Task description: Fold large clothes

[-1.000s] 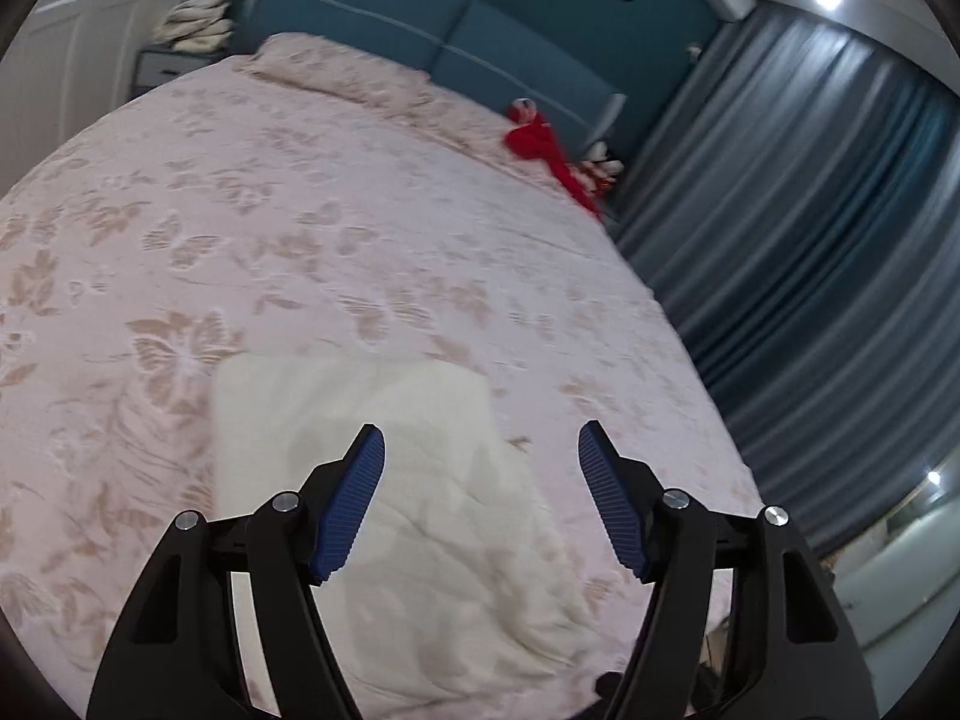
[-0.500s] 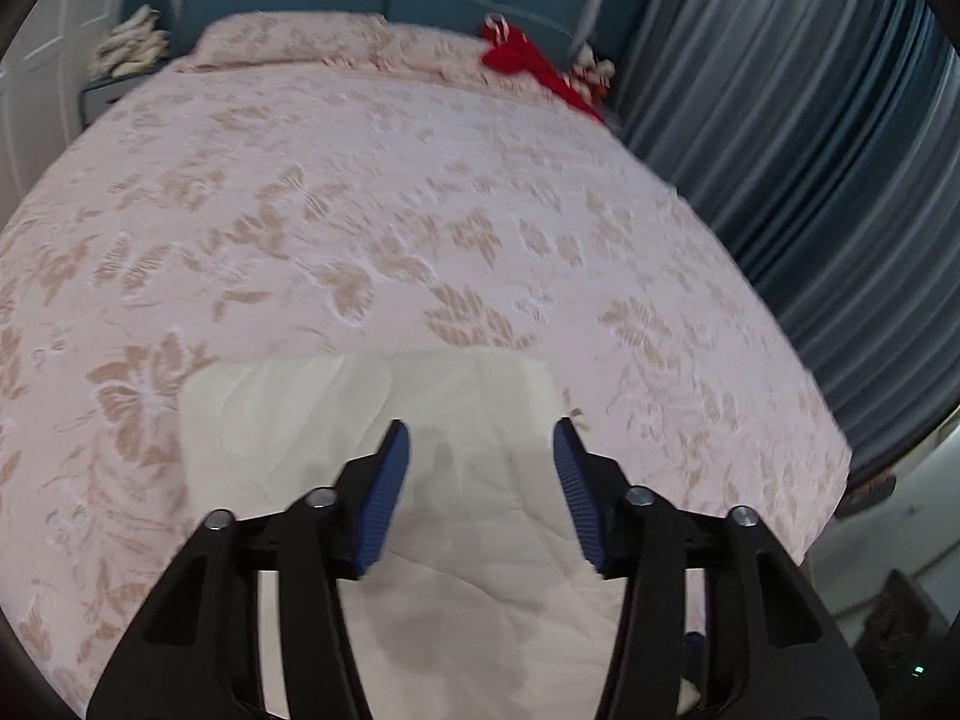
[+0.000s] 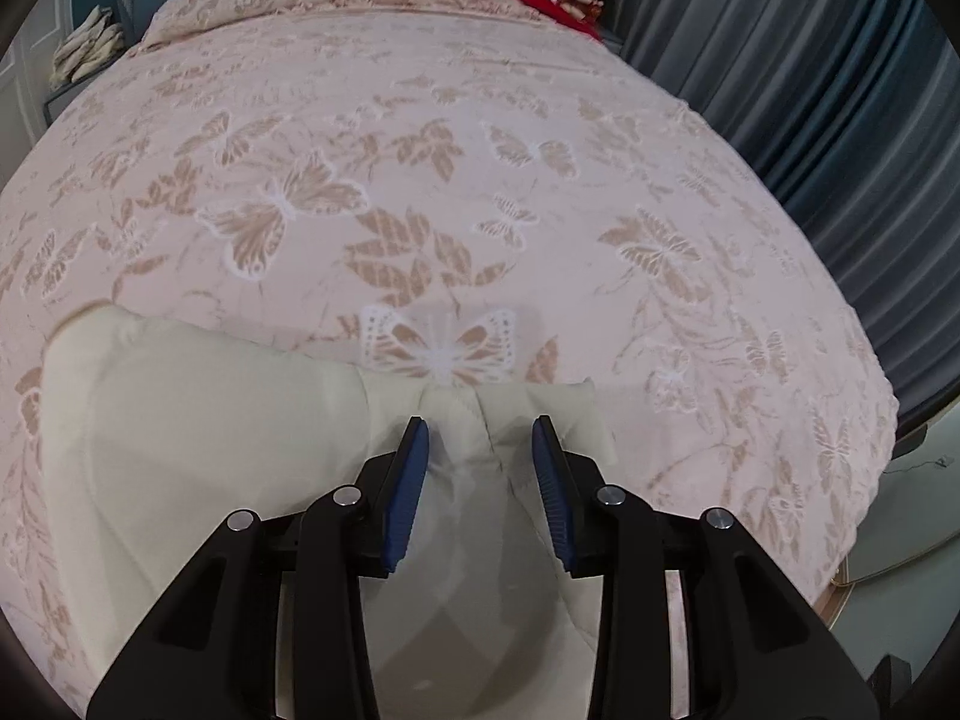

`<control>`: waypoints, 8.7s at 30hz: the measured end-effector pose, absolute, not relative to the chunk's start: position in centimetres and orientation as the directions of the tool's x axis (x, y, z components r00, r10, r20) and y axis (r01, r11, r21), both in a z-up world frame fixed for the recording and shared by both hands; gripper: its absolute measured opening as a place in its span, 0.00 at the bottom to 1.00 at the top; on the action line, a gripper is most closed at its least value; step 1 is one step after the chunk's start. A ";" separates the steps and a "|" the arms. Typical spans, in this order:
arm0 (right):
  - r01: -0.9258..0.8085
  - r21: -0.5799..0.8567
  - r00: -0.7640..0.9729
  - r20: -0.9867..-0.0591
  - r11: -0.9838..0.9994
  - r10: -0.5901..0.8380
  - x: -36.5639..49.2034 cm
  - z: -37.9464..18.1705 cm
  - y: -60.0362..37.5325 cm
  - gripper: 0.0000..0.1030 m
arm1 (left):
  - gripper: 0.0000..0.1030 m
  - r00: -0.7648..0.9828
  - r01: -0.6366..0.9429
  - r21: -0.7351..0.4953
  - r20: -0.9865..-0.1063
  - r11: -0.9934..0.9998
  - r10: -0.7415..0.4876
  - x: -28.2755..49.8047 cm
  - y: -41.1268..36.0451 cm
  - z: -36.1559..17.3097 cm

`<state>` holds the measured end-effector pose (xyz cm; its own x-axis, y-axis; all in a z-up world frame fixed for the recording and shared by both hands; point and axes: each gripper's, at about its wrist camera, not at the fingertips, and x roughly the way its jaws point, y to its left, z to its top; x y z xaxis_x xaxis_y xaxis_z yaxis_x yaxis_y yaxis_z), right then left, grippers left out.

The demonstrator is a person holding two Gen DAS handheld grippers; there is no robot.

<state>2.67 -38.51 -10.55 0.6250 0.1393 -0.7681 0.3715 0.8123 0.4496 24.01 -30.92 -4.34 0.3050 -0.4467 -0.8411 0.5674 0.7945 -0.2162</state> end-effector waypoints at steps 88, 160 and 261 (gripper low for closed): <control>0.333 0.468 0.668 -0.730 0.818 0.146 6.8 -5.2 -34.9 0.25 | 0.50 0.313 0.441 -0.371 -0.790 0.818 -0.527 15.0 -11.9 -2.1; 0.033 0.285 0.818 -0.559 0.958 0.138 15.0 0.1 -19.1 0.25 | 0.49 0.605 0.493 -0.381 -0.496 0.782 -0.623 19.4 5.0 -0.7; 0.166 0.146 0.480 -0.876 0.975 0.049 19.4 -10.7 -14.8 0.04 | 0.62 0.433 0.133 -0.026 -0.898 0.991 -0.082 21.7 4.2 -10.1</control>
